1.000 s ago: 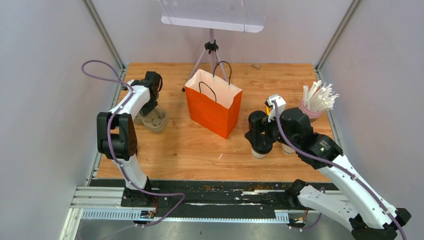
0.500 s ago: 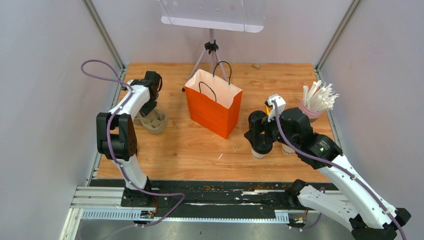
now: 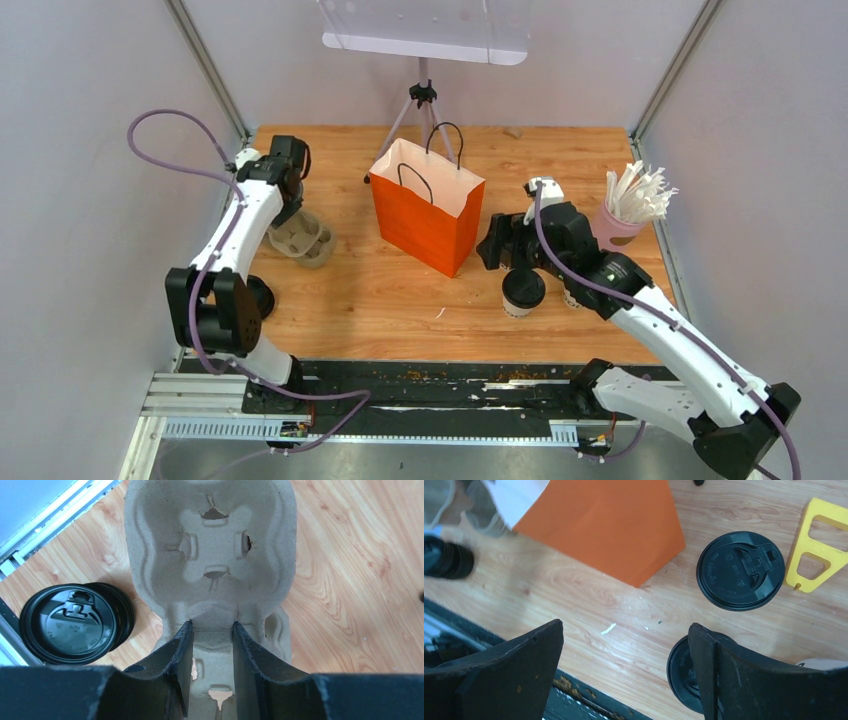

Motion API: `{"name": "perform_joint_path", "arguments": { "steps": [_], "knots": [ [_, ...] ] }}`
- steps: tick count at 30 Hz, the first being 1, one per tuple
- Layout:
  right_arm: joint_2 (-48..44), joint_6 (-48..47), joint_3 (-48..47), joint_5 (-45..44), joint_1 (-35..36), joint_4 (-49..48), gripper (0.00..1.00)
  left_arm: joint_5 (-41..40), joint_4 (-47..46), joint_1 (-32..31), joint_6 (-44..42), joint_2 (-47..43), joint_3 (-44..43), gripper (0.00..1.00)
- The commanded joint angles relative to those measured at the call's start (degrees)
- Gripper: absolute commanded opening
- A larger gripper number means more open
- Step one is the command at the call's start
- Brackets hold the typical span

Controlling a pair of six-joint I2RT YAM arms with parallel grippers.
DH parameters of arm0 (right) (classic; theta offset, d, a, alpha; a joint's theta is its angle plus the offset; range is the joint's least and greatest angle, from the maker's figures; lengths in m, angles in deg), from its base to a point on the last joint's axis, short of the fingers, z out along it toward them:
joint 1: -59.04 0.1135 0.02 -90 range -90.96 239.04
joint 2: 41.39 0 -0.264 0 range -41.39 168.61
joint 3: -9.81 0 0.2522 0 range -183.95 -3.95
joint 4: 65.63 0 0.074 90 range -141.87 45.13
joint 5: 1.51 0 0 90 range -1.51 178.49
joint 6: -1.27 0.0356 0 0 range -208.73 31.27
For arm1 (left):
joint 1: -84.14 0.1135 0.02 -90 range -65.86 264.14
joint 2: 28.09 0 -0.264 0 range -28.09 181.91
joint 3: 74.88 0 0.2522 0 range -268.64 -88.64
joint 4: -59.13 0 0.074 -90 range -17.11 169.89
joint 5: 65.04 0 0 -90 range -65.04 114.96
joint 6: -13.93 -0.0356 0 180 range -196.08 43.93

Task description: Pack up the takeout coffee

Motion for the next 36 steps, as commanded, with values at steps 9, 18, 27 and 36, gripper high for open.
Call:
{"name": "perform_joint_path", "arguments": {
  "steps": [9, 18, 27, 36],
  "knots": [
    [12.4, 18.1, -17.9, -9.7, -0.2, -1.8, 0.86, 7.6, -6.6, 0.1, -18.2, -16.8, 3.6, 0.28],
    [23.5, 18.4, -29.0, -13.5, -0.1, 6.9, 0.79, 17.8, -8.7, 0.0, -24.7, -24.7, 6.3, 0.22],
    [26.9, 16.9, -29.0, -15.1, 0.1, 6.3, 0.61, 25.5, -8.3, -0.6, -29.5, -30.3, 4.2, 0.2],
    [28.5, 15.0, -29.0, -11.9, 0.1, 5.5, 0.31, 29.3, -5.5, -1.5, -31.9, -32.8, 0.5, 0.2]
  ]
}}
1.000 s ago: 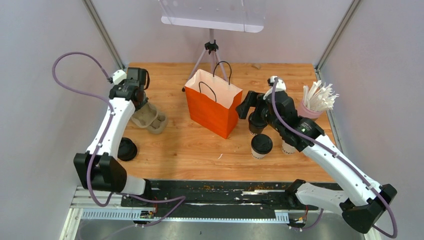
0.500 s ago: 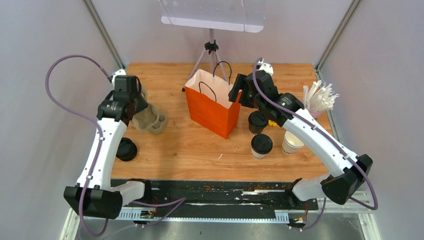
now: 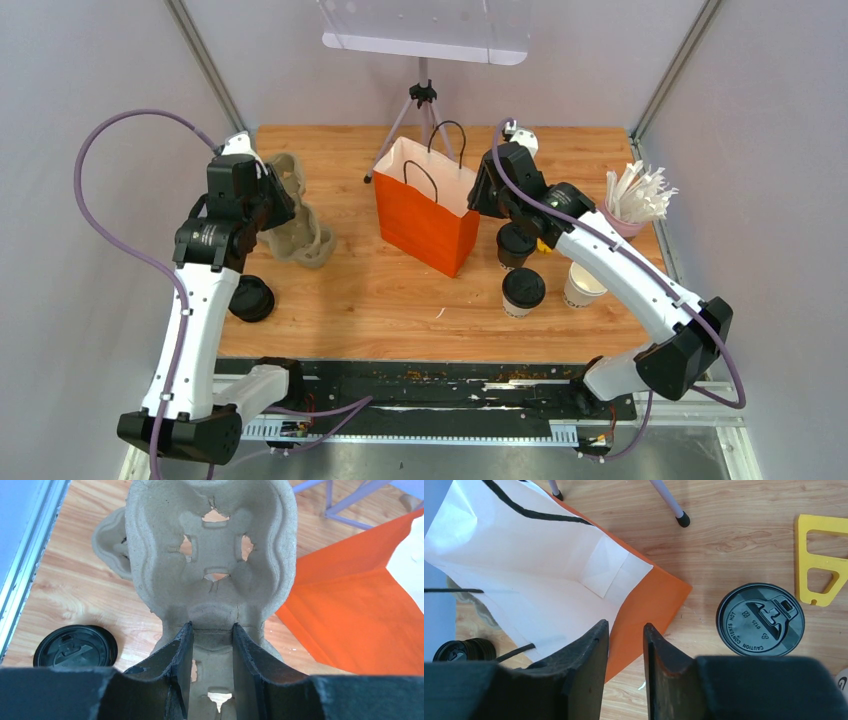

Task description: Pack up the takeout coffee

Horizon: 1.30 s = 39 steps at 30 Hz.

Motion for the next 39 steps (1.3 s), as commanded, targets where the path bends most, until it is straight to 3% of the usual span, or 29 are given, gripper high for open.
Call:
{"name": "perform_joint_path", "arguments": {
  "steps": [1, 7, 11, 24, 30, 33, 37, 39],
  "knots": [
    [0.9, -1.5, -1.8, 1.7, 0.2, -1.1, 0.28, 3.2, 0.5, -0.9, -3.2, -1.8, -4.2, 0.2],
    [0.8, -5.9, -2.3, 4.7, 0.2, -1.5, 0.05, 7.0, 0.6, -2.3, -6.1, -2.7, -6.4, 0.2],
    [-1.5, -12.8, -1.7, 9.2, 0.2, -2.2, 0.0, 11.3, -0.7, -2.8, -8.4, -3.6, -7.1, 0.22],
    [-8.0, -34.7, -2.9, 32.0, 0.2, 4.1, 0.01, 23.5, -1.6, -4.0, -11.7, -5.4, -13.6, 0.22],
    [-3.5, -39.6, -3.9, 45.1, 0.1, 5.8, 0.04, 32.0, -7.1, -5.7, -15.9, -5.9, -11.4, 0.22],
    [2.4, -39.6, -9.2, 42.6, 0.1, 12.1, 0.03, 30.4, -2.5, -9.7, -19.9, -2.6, -15.6, 0.22],
    [5.6, -39.3, -10.7, 41.7, 0.1, 13.6, 0.15, 30.3, -1.2, -11.8, -20.3, -0.6, -18.8, 0.22],
    [5.3, -38.6, -9.9, 39.4, 0.2, 12.2, 0.28, 31.9, -1.1, -12.1, -21.0, -0.4, -19.8, 0.22]
  ]
}}
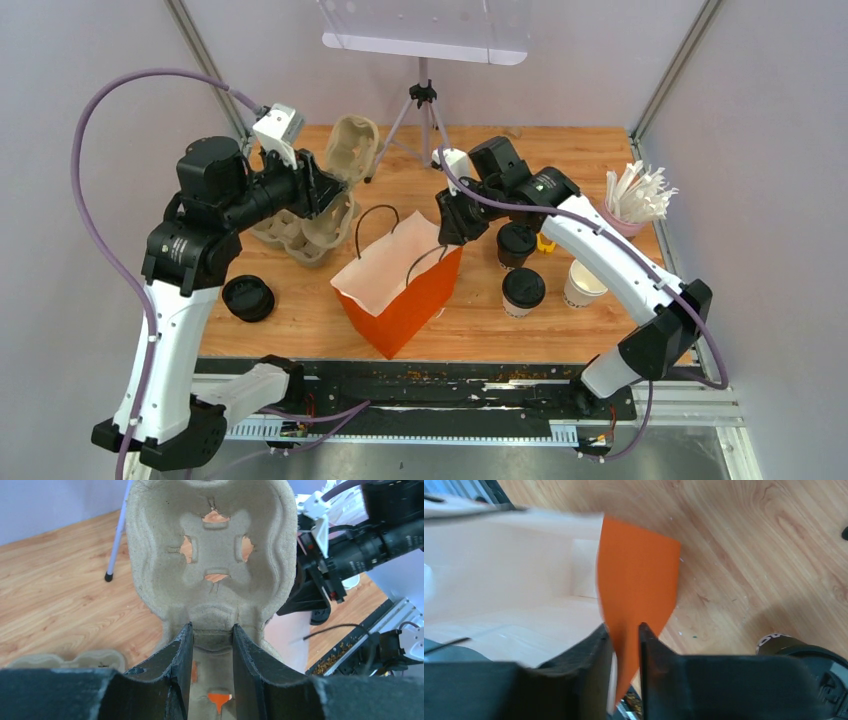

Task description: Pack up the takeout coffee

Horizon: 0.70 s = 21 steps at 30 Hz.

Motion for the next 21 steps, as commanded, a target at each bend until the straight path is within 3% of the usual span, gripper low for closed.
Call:
{"name": "perform_joint_path", "arguments": {
  "steps": [1, 8, 11, 16, 21],
  "knots": [
    [-0.8, -0.4, -1.5, -2.7, -0.1, 0.4, 0.33, 2.8, 0.0, -0.7, -3.4, 0.1, -3.3, 0.22],
    [-1.4, 3.1, -8.6, -9.2, -0.9, 1.5, 0.56, 2.6, 3.1, -1.4, -2.1, 0.9, -5.8, 0.22],
    [-2.9, 3.8, -9.4, -9.1, -0.9, 1.3, 0.6, 6.7, 4.3, -2.7, -0.9, 1.1, -6.0, 0.22],
    [-5.7, 2.1, -8.0, -5.1, -1.0, 1.3, 0.68, 9.5, -3.0, -3.5, 3.3, -3.5, -1.7, 0.22],
    [-8.8, 1.5, -7.9, -6.1, -2.7, 2.1, 0.73, 13.8, -4.6, -3.5, 7.8, -4.0, -3.9, 0.22]
  ]
}}
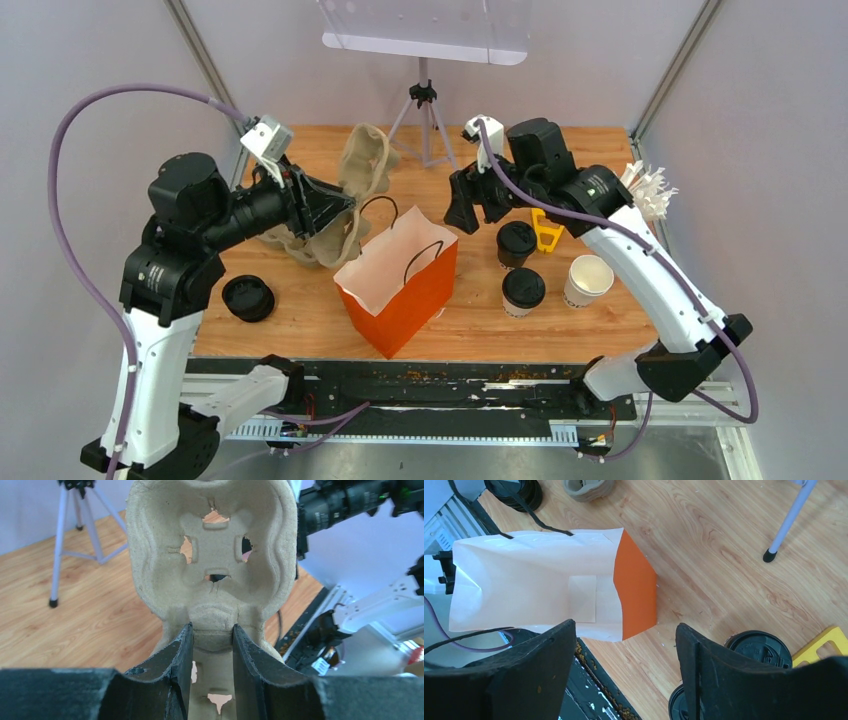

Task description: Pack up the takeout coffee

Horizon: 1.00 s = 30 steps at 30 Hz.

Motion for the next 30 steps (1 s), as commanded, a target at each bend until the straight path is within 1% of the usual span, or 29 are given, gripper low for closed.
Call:
{"name": "perform_joint_path", "arguments": {
  "steps": [1, 5, 8, 10, 13, 15, 17, 19, 21, 24, 27, 30],
  "knots": [
    [-4.2, -1.3, -1.0, 2.1, -2.0, 0.0, 0.74, 6.6, -5.6, -0.3, 6.0, -1.4, -2.1, 0.22],
    [-9.0, -9.3, 1.5, 10.3, -2.4, -2.5, 0.79, 11.3, -11.5, -0.3, 11.1, -3.8, 2.0, 0.22],
    [-15.7, -15.3, 7.5, 19.4, -2.3, -8.2, 0.8, 11.8, -12.2, -0.3, 12.9, -3.9, 2.2, 0.22],
    [-20.7, -21.0, 13.9, 28.2, -2.3, -13.5, 0.82, 12.3, -12.3, -0.3, 13.8, -3.7, 2.6, 0.22],
    [-27.9, -21.2, 21.4, 33.2, -2.2, -24.8, 0.87, 11.8, -10.2, -0.6, 13.2, -3.4, 3.0, 0.21],
    [-31.2, -19.1, 24.9, 35.5, -2.1, -32.2, 0.89, 10.6, -8.5, -1.4, 11.8, -3.2, 3.7, 0.21],
    [-31.6, -19.0, 26.0, 36.2, -1.6, -34.3, 0.89, 9.4, -7.2, -2.4, 11.1, -2.8, 4.0, 0.21],
    [-30.5, -20.5, 24.9, 35.4, -1.2, -32.3, 0.89, 7.3, -5.7, -4.2, 10.1, -2.0, 4.0, 0.21],
    [-29.0, -21.6, 23.6, 34.7, -0.7, -30.4, 0.89, 3.5, -3.8, -6.4, 8.4, -1.2, 3.4, 0.2],
    [-27.0, -23.4, 23.2, 34.8, 0.3, -29.6, 0.89, -1.8, 0.9, -9.5, 5.3, 1.3, 0.2, 0.2],
    [-24.6, -25.3, 22.6, 32.8, 1.7, -29.4, 0.88, -6.4, 5.4, -12.3, 3.3, 3.9, -3.1, 0.19],
    [-22.6, -27.2, 22.0, 30.1, 3.7, -29.6, 0.86, -10.3, 7.2, -15.1, 2.9, 5.0, -3.2, 0.18]
  ]
}}
